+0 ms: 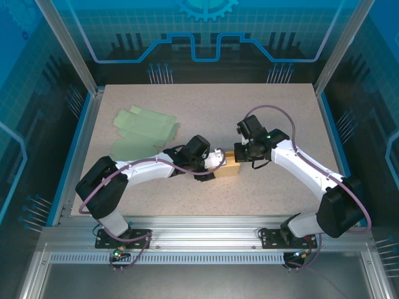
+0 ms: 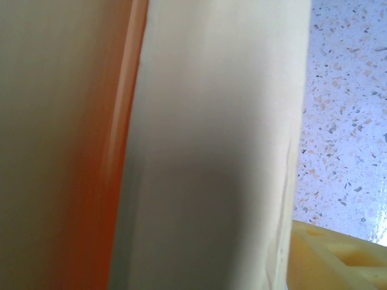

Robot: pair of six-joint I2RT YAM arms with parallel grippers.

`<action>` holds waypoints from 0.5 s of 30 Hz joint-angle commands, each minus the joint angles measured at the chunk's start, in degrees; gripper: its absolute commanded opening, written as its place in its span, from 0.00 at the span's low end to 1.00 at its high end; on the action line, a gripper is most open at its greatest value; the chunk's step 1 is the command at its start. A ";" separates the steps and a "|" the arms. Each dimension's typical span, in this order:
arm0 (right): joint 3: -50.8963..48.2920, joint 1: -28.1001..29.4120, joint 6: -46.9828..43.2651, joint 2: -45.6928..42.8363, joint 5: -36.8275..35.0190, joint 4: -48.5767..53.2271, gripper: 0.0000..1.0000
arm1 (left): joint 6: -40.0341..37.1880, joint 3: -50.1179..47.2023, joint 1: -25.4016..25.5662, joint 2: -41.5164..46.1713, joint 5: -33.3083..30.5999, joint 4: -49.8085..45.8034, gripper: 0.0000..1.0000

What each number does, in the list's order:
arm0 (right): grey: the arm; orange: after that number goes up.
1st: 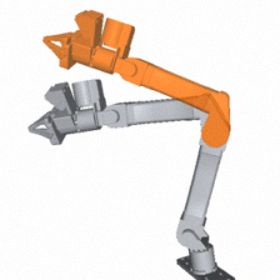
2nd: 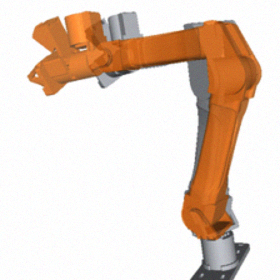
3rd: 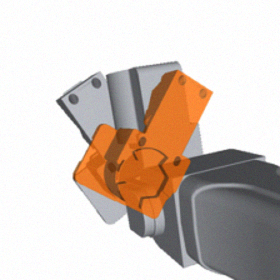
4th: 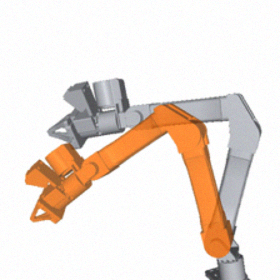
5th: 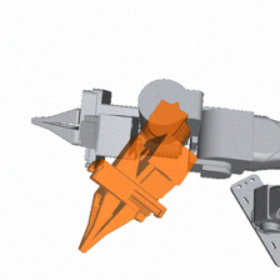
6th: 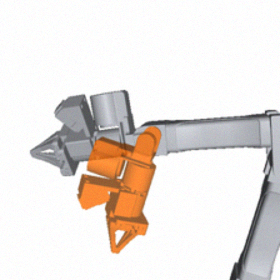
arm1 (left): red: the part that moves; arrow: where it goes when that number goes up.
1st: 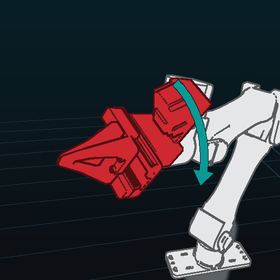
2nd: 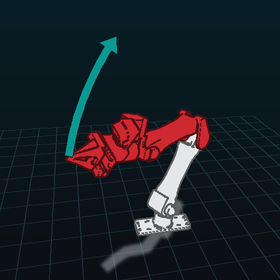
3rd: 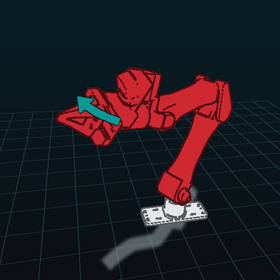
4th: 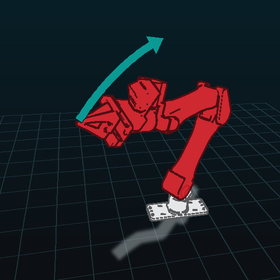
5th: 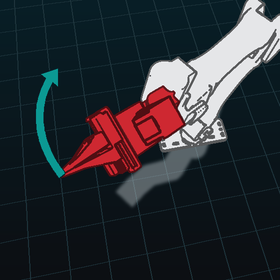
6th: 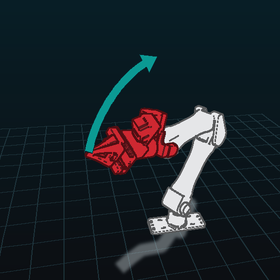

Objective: Fold the paper box

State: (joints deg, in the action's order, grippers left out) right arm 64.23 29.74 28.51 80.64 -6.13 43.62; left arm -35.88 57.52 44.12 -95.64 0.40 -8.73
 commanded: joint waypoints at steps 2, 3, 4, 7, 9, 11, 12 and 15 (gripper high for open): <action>-0.07 1.11 0.41 -0.79 -1.56 1.12 0.07 | 1.61 0.59 0.44 2.68 2.47 0.21 0.86; -0.07 1.17 0.41 -0.92 -1.65 1.12 0.07 | 1.91 0.41 0.38 3.43 2.61 0.45 0.90; 0.01 1.13 0.33 -1.06 -1.75 1.19 0.07 | 2.33 0.22 0.44 4.15 2.77 0.37 0.91; 0.11 1.12 0.06 -1.41 -1.80 1.37 0.07 | 4.27 -0.36 0.45 6.89 3.35 0.07 0.92; 0.11 1.16 0.10 -1.61 -1.94 1.41 0.07 | 6.52 -0.86 0.46 9.31 3.24 0.35 0.92; 0.20 1.18 0.22 -1.56 -1.86 1.48 0.07 | 9.49 -1.18 0.44 11.95 2.74 0.14 0.92; 0.24 1.16 0.23 -1.61 -1.80 1.49 0.07 | 11.25 -1.13 0.46 13.35 2.03 -0.18 0.90; 0.46 1.20 0.38 -1.49 -1.78 1.73 0.08 | 17.56 -0.63 0.25 16.80 -3.00 -1.96 0.80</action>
State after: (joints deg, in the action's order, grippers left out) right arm 64.23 30.02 28.51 80.58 -7.14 43.72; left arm -26.11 57.12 44.16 -82.32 0.99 -8.80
